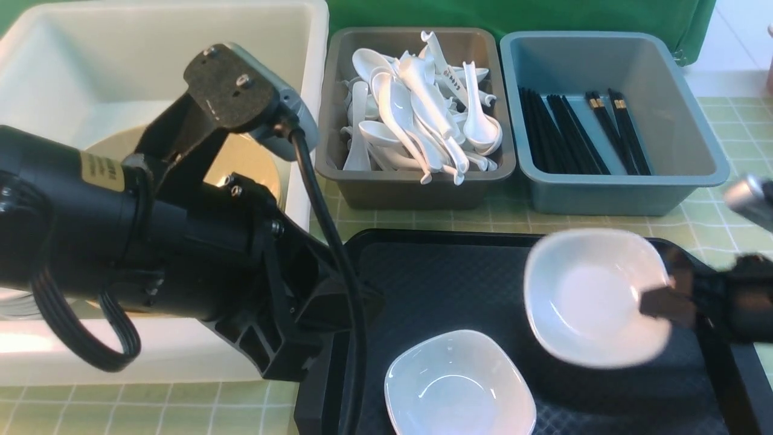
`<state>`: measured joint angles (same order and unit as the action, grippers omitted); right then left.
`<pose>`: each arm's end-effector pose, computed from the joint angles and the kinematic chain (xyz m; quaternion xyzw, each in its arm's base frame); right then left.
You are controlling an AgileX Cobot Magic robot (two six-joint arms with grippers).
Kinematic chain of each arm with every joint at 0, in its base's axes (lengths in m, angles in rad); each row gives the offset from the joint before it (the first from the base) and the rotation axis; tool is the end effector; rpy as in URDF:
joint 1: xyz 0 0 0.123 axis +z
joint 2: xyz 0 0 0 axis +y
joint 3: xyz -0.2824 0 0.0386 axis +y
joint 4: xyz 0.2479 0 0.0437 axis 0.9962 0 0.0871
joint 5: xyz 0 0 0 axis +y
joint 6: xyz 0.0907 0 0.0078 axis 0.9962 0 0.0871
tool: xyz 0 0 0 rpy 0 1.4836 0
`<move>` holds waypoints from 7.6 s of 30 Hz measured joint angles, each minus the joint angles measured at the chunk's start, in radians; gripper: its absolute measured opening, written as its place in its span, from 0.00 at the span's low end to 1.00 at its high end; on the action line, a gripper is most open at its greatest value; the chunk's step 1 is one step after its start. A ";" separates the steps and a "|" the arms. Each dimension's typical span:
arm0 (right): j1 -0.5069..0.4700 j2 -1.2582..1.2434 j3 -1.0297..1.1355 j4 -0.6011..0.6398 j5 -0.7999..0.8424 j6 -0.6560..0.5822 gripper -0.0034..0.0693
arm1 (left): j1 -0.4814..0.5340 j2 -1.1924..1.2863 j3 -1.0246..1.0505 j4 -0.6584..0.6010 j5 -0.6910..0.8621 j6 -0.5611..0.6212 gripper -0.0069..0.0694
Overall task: On green table put chopsticks spoon bowls plates into blue grey white boxes.
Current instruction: 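Place the white bowl down on the black tray with the right gripper, then grasp the small white bowl on the black tray by its rim with the left gripper, then place the white bowl into the white bin with the other dishes with the left gripper, then grasp the small white bowl on the black tray by its rim with the left gripper, then place the white bowl into the white bin with the other dishes with the left gripper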
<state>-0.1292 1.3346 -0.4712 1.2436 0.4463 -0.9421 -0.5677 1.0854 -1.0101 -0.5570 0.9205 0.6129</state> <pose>0.2185 0.0093 0.1800 0.1188 0.9227 0.2193 0.2940 0.1553 -0.1445 0.3548 0.4344 0.8034 -0.2539 0.3184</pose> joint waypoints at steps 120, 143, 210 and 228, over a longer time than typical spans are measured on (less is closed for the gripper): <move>1.067 0.255 -1.179 -0.741 0.374 0.207 0.11 | 1.194 0.127 -0.156 0.132 0.031 -0.428 0.11; 1.068 0.311 -1.213 -0.750 0.401 0.209 0.11 | 1.142 0.523 -0.199 0.325 -0.007 -0.587 0.24; 0.715 -0.445 -0.526 -0.773 0.574 0.314 0.16 | -0.084 0.998 -0.494 0.184 0.202 0.143 0.53; 0.715 -0.445 -0.526 -0.773 0.525 0.315 0.18 | 0.138 0.701 -0.488 -0.103 0.280 0.238 0.11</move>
<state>0.5854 0.8900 -0.9968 0.4710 0.9714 -0.6275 -0.4297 1.7864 -1.4984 -0.6603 1.2006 0.8505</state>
